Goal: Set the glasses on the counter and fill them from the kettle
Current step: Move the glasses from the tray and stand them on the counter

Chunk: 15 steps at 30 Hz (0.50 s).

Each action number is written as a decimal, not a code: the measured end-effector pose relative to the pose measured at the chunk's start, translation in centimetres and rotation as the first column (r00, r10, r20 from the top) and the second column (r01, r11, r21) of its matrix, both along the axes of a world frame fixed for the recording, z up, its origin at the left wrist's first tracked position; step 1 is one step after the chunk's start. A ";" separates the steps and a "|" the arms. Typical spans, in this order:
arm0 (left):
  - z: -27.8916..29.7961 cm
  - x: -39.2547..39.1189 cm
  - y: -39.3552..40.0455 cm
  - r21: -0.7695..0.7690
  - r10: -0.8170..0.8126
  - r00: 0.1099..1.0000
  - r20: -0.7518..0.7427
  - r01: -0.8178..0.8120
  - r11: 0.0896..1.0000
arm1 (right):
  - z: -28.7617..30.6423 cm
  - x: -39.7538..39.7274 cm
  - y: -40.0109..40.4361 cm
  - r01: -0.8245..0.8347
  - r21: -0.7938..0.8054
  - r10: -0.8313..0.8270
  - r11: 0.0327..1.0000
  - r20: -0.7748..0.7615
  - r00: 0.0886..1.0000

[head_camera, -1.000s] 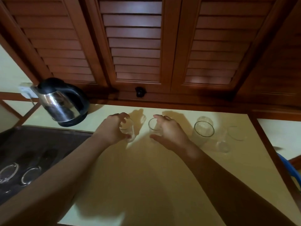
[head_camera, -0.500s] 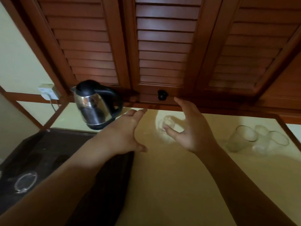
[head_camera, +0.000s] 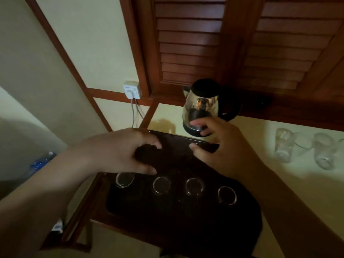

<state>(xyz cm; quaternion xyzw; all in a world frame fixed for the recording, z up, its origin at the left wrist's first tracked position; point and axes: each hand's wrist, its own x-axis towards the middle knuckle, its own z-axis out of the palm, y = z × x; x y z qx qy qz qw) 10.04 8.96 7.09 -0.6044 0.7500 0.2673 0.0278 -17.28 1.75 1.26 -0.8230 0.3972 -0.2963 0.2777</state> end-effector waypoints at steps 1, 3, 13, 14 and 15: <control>-0.1 0.8 0.6 0.057 0.004 1.000 0.001 -0.004 0.998 | 0.0 1.3 0.7 -0.027 0.042 0.028 0.999 -0.022 0.999; -0.9 1.3 1.3 0.162 -0.021 0.997 0.079 0.008 0.987 | 0.2 3.4 1.7 -0.092 0.080 0.101 0.993 -0.113 0.988; -7.2 -0.8 2.2 0.210 -0.287 0.739 0.610 0.199 0.957 | -0.7 10.3 4.9 -0.418 0.169 0.362 0.893 -0.820 0.443; -7.2 -1.1 2.0 0.188 -0.273 0.727 0.631 0.198 0.962 | -0.9 10.9 5.0 -0.410 0.191 0.363 0.892 -0.843 0.397; -7.2 -1.2 1.9 0.174 -0.259 0.722 0.642 0.192 0.966 | -1.0 11.4 5.0 -0.395 0.214 0.371 0.893 -0.847 0.381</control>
